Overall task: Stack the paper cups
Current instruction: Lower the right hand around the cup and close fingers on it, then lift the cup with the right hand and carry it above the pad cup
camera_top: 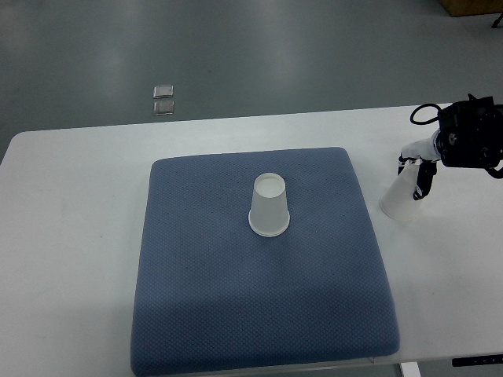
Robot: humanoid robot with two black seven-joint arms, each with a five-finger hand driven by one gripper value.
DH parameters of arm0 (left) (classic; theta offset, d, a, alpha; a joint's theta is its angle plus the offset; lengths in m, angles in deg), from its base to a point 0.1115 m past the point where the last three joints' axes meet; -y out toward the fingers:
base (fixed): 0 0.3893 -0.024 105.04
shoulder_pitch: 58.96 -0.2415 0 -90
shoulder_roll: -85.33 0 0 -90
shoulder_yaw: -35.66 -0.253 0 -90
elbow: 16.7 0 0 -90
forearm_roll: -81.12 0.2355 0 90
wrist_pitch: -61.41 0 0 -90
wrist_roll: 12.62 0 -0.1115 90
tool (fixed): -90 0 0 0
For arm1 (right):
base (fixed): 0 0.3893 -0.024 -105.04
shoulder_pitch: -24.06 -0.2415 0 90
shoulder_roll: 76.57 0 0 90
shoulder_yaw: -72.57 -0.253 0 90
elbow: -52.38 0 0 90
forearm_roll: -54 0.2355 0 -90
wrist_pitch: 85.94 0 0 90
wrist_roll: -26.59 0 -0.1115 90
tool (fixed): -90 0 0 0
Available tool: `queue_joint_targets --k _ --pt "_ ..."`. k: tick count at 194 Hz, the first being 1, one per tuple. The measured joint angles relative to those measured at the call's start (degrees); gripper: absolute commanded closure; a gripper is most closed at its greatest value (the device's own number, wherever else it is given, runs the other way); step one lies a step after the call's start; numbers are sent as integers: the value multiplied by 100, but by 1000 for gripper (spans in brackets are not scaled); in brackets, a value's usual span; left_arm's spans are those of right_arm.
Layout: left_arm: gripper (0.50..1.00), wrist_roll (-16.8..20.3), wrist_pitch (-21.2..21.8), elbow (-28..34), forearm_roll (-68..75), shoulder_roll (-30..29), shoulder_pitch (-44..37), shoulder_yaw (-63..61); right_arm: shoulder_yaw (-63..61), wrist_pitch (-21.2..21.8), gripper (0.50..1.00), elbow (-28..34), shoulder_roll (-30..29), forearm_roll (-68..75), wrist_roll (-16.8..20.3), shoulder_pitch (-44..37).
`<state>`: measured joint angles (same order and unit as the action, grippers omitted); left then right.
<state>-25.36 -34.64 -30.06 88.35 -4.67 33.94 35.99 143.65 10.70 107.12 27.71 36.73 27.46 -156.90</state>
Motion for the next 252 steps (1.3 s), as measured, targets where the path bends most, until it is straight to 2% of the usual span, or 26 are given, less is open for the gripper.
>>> queue_joint_targets --k 30,48,111,169,221,252 --pt "500 0 1 0 2 0 0 -3 4 69 967 2 13 -10 0 -71" --pt "500 0 1 -1 5 0 0 -12 24 203 963 75 78 -18 0 -394" --pt "500 -1 2 -39 7 0 10 -31 123 1283 959 1048 460 -62 -8 -2549" --pt "500 0 -2 -53 7 0 9 -32 130 2300 955 1525 538 -66 -8 -4281" --pt "500 7 -2 -69 7 0 9 -32 76 2738 951 1693 427 -66 -8 -4907" --pt "500 7 -2 -63 7 0 9 -27 -2 2803 948 1710 119 -46 -9 -5058"
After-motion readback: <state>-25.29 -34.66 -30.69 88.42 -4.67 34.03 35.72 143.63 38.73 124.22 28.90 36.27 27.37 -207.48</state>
